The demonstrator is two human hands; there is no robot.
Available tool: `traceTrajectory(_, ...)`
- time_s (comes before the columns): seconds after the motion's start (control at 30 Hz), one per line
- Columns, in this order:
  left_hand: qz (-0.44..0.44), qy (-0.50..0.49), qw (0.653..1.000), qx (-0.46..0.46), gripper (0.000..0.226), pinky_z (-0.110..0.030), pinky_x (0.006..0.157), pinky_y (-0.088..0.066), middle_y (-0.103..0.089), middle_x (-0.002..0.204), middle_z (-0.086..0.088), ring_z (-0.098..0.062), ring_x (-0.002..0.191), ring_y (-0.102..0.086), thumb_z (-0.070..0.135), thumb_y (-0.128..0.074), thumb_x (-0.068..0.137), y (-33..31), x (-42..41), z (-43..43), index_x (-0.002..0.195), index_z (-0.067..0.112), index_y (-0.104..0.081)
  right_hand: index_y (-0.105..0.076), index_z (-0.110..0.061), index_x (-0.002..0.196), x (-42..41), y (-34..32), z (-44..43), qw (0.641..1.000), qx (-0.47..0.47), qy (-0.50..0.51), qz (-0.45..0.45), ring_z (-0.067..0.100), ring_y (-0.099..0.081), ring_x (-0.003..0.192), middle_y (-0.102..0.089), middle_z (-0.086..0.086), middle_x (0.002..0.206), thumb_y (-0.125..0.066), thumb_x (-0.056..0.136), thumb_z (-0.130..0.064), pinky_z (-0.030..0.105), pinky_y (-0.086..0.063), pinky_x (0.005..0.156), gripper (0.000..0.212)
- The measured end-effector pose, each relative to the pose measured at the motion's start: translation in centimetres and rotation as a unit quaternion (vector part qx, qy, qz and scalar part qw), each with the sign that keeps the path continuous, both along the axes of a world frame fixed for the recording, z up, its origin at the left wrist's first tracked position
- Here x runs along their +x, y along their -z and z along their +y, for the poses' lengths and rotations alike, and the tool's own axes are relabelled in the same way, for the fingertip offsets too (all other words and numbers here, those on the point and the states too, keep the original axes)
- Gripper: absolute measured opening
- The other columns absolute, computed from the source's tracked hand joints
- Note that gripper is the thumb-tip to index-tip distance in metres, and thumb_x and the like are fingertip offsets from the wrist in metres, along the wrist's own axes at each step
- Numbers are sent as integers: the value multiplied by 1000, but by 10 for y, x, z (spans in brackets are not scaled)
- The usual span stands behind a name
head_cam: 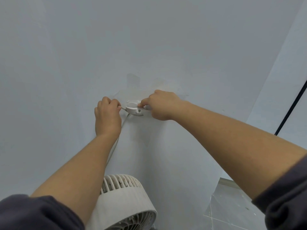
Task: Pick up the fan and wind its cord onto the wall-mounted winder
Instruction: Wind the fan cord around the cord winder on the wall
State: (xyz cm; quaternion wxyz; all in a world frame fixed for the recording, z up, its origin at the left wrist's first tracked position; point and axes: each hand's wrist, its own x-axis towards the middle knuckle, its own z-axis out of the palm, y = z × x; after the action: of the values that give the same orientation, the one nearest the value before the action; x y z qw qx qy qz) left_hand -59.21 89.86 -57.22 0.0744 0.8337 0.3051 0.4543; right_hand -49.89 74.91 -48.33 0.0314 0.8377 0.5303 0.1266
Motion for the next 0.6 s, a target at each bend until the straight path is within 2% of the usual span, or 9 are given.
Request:
traceTrajectory(0.4,-5,-9,1000,-26,16,-37,85,-36,-54,101,-17,-33,94,-49,9,-50,96,0,2,0,95,3,-65,-48,-45,132,-1,2,1,1000,7,-1,2,18,-43,113,-58,-2,112,-40,96,-19,32,-33,71,44)
traceTrajectory(0.53,-19,-9,999,-44,16,-37,85,-37,-55,102,-16,-33,95,-50,9,-51,96,-1,5,1,97,3,-65,-49,-46,130,-2,1,0,1000,5,4,15,14,-37,99,-59,-3,111,-39,96,-21,31,-31,69,43)
traceTrajectory(0.6,-30,-9,998,-55,15,-36,84,-36,-55,102,-17,-33,94,-51,9,-51,95,-3,7,1,97,3,-65,-49,-46,130,-2,1,0,1000,4,3,16,14,-38,100,-59,-2,109,-40,96,-20,32,-31,69,43)
